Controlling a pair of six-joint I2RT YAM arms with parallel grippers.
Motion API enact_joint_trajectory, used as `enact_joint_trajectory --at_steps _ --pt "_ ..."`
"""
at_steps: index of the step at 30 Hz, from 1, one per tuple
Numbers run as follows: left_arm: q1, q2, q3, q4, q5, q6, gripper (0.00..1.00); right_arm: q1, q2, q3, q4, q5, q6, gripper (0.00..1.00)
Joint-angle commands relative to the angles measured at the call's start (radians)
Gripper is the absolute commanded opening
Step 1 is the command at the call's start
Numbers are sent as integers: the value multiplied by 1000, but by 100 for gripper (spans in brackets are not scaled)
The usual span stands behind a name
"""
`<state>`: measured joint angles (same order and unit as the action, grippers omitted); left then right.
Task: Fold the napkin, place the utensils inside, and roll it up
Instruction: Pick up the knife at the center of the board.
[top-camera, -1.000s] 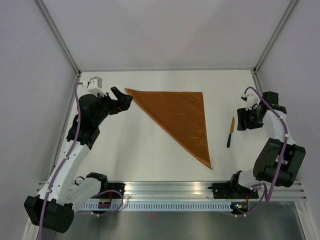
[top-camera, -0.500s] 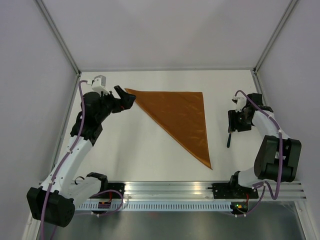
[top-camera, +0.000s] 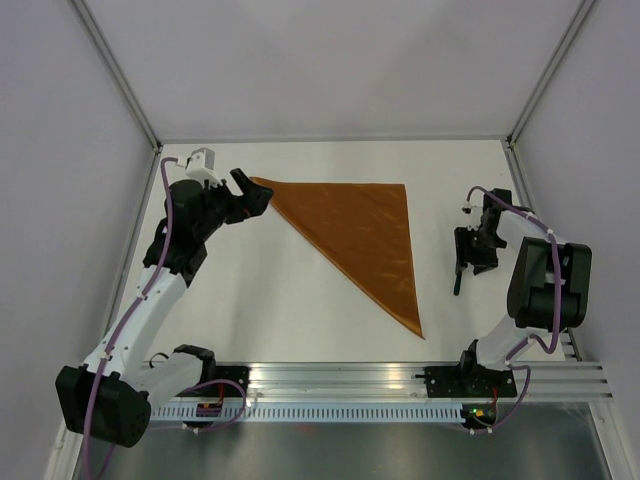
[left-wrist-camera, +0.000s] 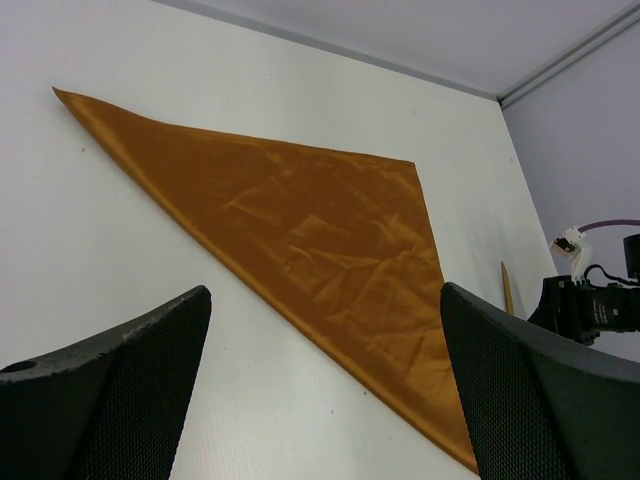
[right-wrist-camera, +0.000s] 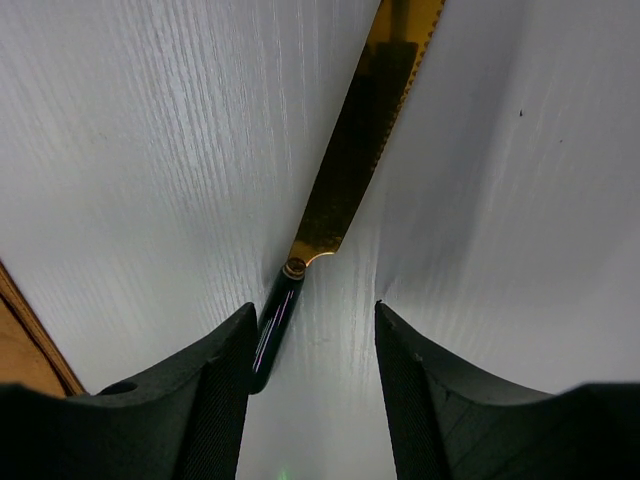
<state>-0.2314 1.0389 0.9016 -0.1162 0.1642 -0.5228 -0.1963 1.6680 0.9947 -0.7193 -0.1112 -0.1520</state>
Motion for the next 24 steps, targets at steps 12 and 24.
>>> enact_joint_trajectory --at_steps 12,24 --pt "3 33 85 32 18 4 100 12 79 51 -12 104 5 40" --pt "4 64 134 -11 5 23 100 6 75 56 14 105 -109 17"
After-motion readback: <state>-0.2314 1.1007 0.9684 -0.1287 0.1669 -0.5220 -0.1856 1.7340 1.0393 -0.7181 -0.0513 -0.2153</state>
